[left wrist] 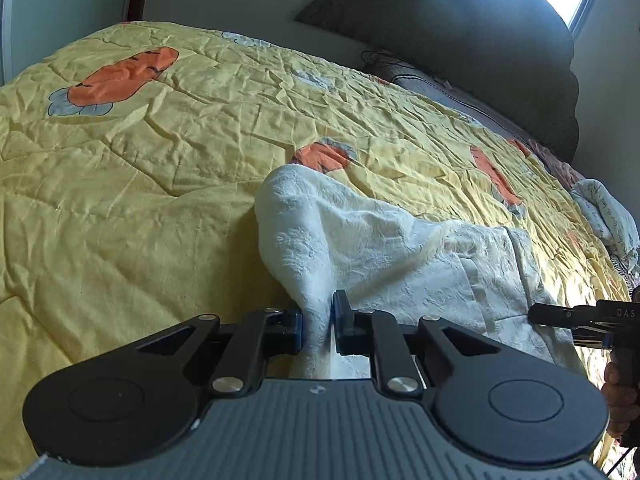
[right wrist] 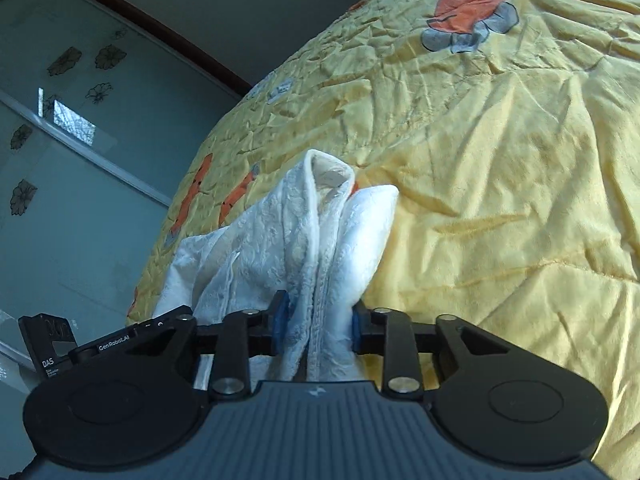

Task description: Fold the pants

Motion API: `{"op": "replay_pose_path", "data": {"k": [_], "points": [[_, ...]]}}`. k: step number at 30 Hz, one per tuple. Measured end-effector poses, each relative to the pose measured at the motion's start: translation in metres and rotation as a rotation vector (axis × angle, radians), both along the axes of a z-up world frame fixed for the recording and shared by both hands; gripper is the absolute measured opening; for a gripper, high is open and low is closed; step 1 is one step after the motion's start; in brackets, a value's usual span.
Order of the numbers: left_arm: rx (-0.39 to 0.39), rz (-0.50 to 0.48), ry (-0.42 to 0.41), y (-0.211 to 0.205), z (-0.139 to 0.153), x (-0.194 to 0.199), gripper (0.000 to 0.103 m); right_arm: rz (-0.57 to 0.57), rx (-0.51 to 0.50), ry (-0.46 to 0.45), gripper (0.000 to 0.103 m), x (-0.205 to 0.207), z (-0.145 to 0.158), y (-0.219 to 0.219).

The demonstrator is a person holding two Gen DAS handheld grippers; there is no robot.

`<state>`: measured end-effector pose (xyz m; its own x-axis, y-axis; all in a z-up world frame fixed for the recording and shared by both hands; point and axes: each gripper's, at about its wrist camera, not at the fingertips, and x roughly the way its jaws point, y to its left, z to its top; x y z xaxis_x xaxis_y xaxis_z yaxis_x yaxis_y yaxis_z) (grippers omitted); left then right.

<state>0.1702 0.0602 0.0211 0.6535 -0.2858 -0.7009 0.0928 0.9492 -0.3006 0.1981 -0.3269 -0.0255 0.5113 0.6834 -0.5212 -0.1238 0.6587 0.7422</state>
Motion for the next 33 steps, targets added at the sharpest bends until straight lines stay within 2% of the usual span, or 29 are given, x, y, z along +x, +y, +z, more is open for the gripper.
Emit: {"op": "replay_pose_path", "data": {"k": [3,4,5,7,11,13,16,19,20,21,22,24,25,29,31,33], "points": [[-0.016,0.005,0.008,0.003,0.001,0.000,0.017,-0.028,0.004,0.005,0.044,-0.010,0.004,-0.009],[-0.011,0.011,0.010,0.003,0.001,-0.002,0.022,-0.031,-0.001,0.002,0.047,-0.014,0.006,-0.011],[-0.001,0.018,0.009,0.003,0.002,-0.003,0.037,-0.033,-0.003,-0.001,0.049,-0.017,0.007,-0.013],[0.008,0.019,0.011,0.004,0.001,-0.005,0.044,-0.033,-0.009,-0.002,0.056,-0.023,0.007,-0.016],[0.001,0.028,0.028,0.006,0.001,-0.012,0.050,-0.011,-0.027,0.002,0.055,-0.036,0.006,-0.016],[-0.033,0.017,0.061,0.010,0.001,-0.018,0.050,-0.003,-0.023,0.001,0.057,-0.042,0.006,-0.016],[-0.177,-0.009,0.130,0.021,-0.004,-0.031,0.050,0.014,-0.014,-0.001,0.059,-0.047,0.006,-0.015],[-0.235,-0.018,0.135,0.027,-0.009,-0.040,0.049,0.018,0.021,-0.002,0.061,-0.050,0.003,-0.013],[-0.234,-0.009,0.139,0.028,-0.010,-0.040,0.034,0.018,0.037,0.003,0.061,-0.051,0.001,-0.012],[-0.232,0.003,0.149,0.029,-0.011,-0.039,0.030,0.019,0.049,0.012,0.059,-0.051,0.000,-0.011],[-0.231,0.006,0.153,0.030,-0.011,-0.039,0.028,0.023,0.042,0.026,0.047,-0.051,-0.002,-0.009],[-0.162,-0.022,0.133,0.024,-0.005,-0.037,0.021,0.017,0.035,0.044,0.033,-0.053,-0.002,-0.010],[-0.121,-0.043,0.119,0.021,0.000,-0.036,0.018,0.012,0.046,0.046,0.029,-0.054,-0.001,-0.012],[-0.016,-0.105,0.076,0.017,0.020,-0.027,0.016,0.025,-0.015,0.026,0.026,-0.062,0.002,-0.005],[0.001,-0.113,0.103,0.015,0.012,-0.023,0.016,0.012,0.020,0.022,0.026,-0.063,-0.005,-0.007],[0.006,-0.100,0.088,0.013,0.004,-0.030,0.016,0.000,0.039,0.020,0.026,-0.066,-0.006,-0.011]]}}
